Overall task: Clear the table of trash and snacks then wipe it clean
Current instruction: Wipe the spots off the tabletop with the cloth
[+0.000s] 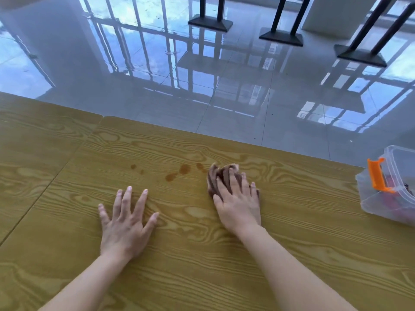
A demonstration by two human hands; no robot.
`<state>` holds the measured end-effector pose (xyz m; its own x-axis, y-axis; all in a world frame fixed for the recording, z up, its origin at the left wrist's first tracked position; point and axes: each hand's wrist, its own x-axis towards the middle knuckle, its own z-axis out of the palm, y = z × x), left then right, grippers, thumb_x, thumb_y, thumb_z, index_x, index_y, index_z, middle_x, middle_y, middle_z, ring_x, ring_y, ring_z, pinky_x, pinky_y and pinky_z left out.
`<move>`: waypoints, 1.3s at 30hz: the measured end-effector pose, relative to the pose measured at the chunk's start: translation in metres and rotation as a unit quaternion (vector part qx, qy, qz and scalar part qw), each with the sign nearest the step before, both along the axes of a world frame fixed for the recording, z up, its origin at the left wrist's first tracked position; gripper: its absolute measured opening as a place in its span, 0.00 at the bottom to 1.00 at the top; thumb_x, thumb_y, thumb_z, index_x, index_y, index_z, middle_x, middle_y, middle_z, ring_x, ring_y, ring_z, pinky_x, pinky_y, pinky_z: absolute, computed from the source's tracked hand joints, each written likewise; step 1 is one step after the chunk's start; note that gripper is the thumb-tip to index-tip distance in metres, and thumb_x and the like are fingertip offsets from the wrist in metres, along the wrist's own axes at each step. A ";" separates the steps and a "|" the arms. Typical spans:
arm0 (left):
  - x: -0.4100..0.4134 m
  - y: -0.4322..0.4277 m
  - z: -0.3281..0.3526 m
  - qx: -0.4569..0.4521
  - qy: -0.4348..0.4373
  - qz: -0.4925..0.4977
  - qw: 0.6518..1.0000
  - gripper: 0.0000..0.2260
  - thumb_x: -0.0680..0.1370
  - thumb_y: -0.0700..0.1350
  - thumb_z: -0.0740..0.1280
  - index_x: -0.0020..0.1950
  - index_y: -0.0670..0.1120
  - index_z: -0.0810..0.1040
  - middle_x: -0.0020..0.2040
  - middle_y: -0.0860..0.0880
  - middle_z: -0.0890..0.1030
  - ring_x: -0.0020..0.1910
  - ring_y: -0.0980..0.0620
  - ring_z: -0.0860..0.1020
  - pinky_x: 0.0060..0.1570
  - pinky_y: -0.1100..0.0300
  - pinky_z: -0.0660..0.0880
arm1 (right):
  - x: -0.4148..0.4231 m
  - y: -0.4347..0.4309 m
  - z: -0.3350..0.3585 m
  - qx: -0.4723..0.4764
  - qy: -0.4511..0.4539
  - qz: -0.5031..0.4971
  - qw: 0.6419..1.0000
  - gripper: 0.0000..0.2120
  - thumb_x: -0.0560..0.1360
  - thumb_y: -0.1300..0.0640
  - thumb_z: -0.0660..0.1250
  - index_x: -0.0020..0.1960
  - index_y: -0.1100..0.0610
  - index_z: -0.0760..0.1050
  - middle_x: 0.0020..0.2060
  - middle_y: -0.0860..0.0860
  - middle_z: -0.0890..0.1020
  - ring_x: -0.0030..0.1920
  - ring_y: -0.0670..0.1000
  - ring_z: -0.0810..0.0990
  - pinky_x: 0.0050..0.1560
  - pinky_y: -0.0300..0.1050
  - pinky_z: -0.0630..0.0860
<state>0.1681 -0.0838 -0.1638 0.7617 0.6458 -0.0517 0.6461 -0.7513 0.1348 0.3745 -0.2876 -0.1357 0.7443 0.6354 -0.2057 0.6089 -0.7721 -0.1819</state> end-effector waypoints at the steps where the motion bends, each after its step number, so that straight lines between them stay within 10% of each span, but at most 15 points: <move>1: 0.000 0.000 -0.003 0.000 0.002 0.002 1.000 0.34 0.75 0.71 0.41 0.79 0.58 0.50 0.80 0.46 0.50 0.79 0.47 0.44 0.71 0.32 0.41 | -0.028 -0.010 -0.002 0.021 -0.016 0.053 0.998 0.26 0.81 0.37 0.43 0.79 0.37 0.45 0.79 0.45 0.37 0.78 0.55 0.34 0.76 0.59 0.36; 5: 0.004 -0.004 -0.002 -0.002 0.005 -0.001 1.000 0.34 0.76 0.71 0.42 0.79 0.58 0.49 0.80 0.46 0.49 0.79 0.47 0.43 0.72 0.33 0.40 | -0.053 -0.054 -0.004 0.017 -0.036 0.146 0.988 0.27 0.81 0.37 0.46 0.79 0.39 0.50 0.80 0.43 0.42 0.79 0.51 0.38 0.76 0.57 0.44; 11: 0.004 -0.004 -0.001 -0.002 0.000 0.005 1.000 0.34 0.76 0.70 0.44 0.79 0.57 0.51 0.80 0.46 0.50 0.79 0.47 0.44 0.72 0.34 0.40 | 0.045 0.011 0.001 -0.018 0.004 -0.134 0.991 0.28 0.80 0.38 0.41 0.79 0.41 0.45 0.79 0.45 0.38 0.79 0.55 0.38 0.77 0.58 0.39; 17: 0.004 -0.004 0.003 -0.003 -0.002 0.011 1.000 0.33 0.76 0.69 0.47 0.79 0.57 0.53 0.80 0.46 0.52 0.79 0.46 0.46 0.73 0.34 0.42 | -0.068 -0.024 0.006 0.030 -0.032 0.152 0.987 0.27 0.81 0.37 0.45 0.79 0.39 0.46 0.79 0.44 0.39 0.79 0.53 0.37 0.77 0.59 0.42; 24: 0.005 -0.005 0.005 -0.004 -0.010 0.014 1.000 0.33 0.76 0.69 0.47 0.78 0.57 0.54 0.80 0.47 0.53 0.79 0.47 0.46 0.73 0.35 0.42 | 0.062 0.058 0.000 0.005 0.012 -0.094 0.995 0.28 0.81 0.38 0.42 0.80 0.42 0.45 0.79 0.46 0.38 0.79 0.54 0.37 0.77 0.58 0.39; 32: 0.006 -0.004 0.004 -0.009 -0.003 0.007 1.000 0.33 0.76 0.68 0.49 0.78 0.56 0.58 0.79 0.45 0.56 0.78 0.45 0.50 0.72 0.33 0.45 | -0.029 -0.040 0.000 0.007 -0.037 0.127 0.991 0.27 0.82 0.39 0.45 0.79 0.42 0.44 0.79 0.43 0.39 0.79 0.50 0.36 0.77 0.56 0.43; 39: 0.004 -0.003 0.003 0.004 -0.008 0.008 1.000 0.33 0.76 0.69 0.49 0.78 0.57 0.57 0.79 0.46 0.56 0.78 0.46 0.50 0.73 0.34 0.45 | 0.081 0.080 0.002 -0.017 0.023 -0.045 0.999 0.28 0.80 0.40 0.43 0.79 0.38 0.44 0.79 0.45 0.36 0.78 0.54 0.34 0.76 0.59 0.35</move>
